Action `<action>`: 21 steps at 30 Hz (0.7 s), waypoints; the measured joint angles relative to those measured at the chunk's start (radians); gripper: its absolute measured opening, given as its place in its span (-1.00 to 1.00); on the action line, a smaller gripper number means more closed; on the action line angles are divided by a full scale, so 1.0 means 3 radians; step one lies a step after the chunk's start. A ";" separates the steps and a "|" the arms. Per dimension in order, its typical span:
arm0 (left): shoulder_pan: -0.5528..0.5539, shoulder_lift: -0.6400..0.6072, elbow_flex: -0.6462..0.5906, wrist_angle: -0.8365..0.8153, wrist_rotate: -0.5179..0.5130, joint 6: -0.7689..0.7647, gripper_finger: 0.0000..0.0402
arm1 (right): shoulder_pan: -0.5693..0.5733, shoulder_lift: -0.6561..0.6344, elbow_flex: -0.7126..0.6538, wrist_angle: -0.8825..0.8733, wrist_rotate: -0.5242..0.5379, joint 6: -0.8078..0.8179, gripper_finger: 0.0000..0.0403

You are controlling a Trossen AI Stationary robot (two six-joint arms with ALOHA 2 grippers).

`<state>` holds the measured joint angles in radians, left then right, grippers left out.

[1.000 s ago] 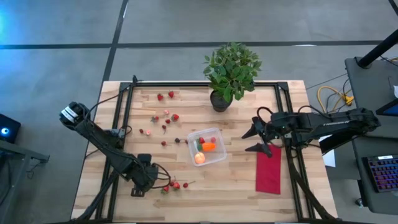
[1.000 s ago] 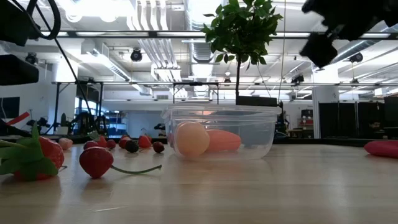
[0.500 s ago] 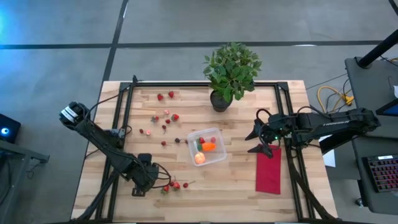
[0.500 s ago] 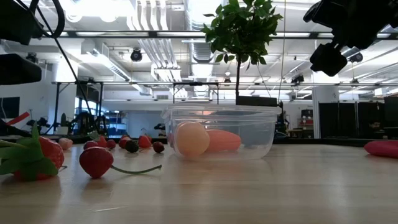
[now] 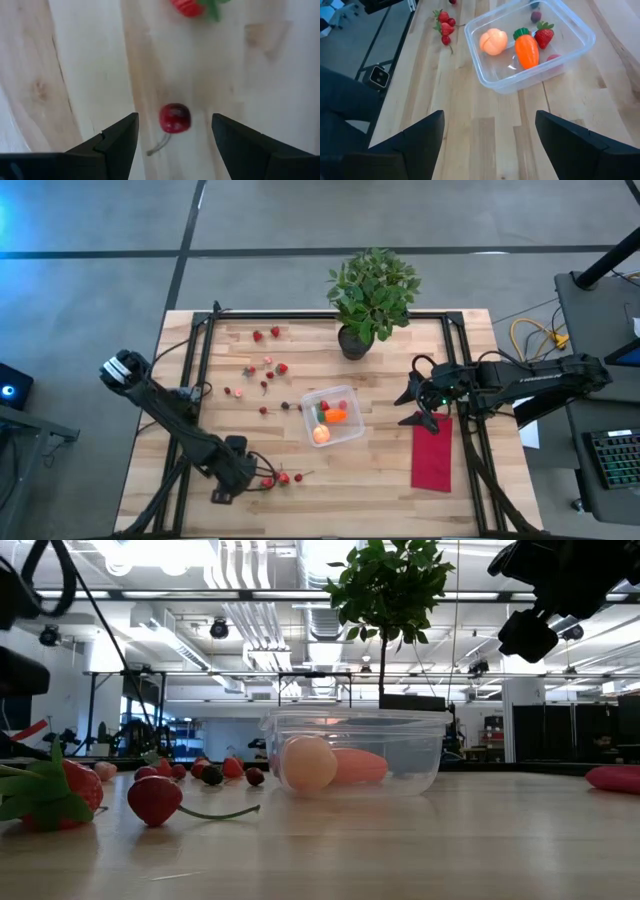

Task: Pick and placing Produce into tupperware
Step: Put the red cherry into the transparent bin

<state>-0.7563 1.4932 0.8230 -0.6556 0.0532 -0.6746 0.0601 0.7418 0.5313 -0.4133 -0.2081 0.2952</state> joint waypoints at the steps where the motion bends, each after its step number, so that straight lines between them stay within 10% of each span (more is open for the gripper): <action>1: 0.0000 0.0037 0.0000 -0.0005 -0.0009 0.0000 0.18 | 0.0000 0.0000 0.0001 0.0001 0.0000 0.0001 0.52; 21: -0.0008 0.0195 -0.0004 -0.0025 -0.0027 -0.0262 0.18 | 0.0000 0.0001 -0.0001 0.0047 0.0000 0.0148 0.54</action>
<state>-0.7586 1.5517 0.8219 -0.6632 0.0452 -0.7532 0.0601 0.7420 0.5308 -0.3992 -0.2081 0.3395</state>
